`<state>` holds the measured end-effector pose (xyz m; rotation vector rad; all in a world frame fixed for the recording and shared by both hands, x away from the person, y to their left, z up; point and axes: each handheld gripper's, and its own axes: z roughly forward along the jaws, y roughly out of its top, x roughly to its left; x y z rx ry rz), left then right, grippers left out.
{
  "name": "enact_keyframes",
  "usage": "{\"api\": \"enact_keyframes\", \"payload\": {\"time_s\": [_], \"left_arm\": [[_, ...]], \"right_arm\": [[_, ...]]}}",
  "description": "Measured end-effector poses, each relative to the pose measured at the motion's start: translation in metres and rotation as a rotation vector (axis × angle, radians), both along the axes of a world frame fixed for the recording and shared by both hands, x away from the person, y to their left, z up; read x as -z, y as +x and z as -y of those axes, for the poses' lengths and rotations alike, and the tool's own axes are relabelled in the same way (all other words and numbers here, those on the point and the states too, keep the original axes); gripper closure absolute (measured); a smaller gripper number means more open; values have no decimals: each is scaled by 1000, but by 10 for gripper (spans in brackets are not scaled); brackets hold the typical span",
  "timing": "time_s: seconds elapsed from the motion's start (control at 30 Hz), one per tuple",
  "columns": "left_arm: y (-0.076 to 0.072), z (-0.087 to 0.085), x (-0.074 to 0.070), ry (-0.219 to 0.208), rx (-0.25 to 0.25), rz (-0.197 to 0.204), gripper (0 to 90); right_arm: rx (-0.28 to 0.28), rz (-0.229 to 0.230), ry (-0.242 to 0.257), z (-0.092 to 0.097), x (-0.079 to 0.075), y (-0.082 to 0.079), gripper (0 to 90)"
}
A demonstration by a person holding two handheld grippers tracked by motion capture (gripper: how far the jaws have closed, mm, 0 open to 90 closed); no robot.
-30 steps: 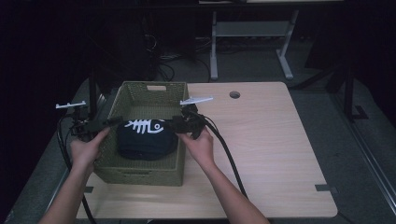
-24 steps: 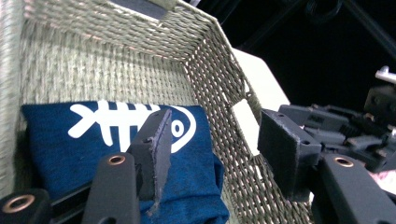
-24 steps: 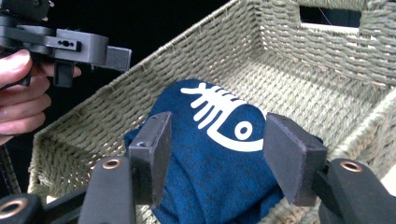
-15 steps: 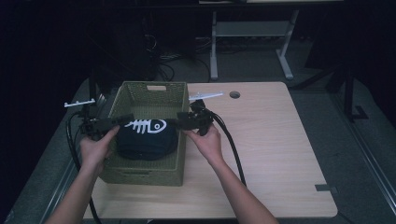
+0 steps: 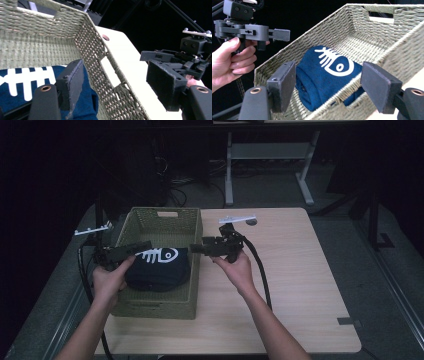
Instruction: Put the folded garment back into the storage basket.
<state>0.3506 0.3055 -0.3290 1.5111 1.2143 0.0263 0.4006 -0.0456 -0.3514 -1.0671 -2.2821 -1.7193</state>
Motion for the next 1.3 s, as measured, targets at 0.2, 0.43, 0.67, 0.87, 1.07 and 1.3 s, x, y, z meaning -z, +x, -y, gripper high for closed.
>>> {"api": "enact_keyframes", "payload": {"time_s": [0.2, 0.43, 0.67, 0.87, 1.07, 1.3], "left_arm": [[1, 7, -1, -7, 17, 6, 258], [2, 16, -1, -18, 23, 16, 234], [2, 27, 0, -19, 44, 17, 222], [3, 35, -1, -13, 53, 21, 220], [5, 43, -2, -7, 63, 24, 220], [5, 54, -4, -9, 83, 31, 220]], "right_arm": [[3, -9, 12, 14, -1, 0, 272], [1, -3, 31, 32, -1, -2, 257], [11, 6, 25, 53, -1, -7, 253], [34, 19, 19, 70, -4, -10, 253], [48, 6, 28, 85, -5, -10, 252], [65, -3, 24, 100, -4, -10, 250]]}}
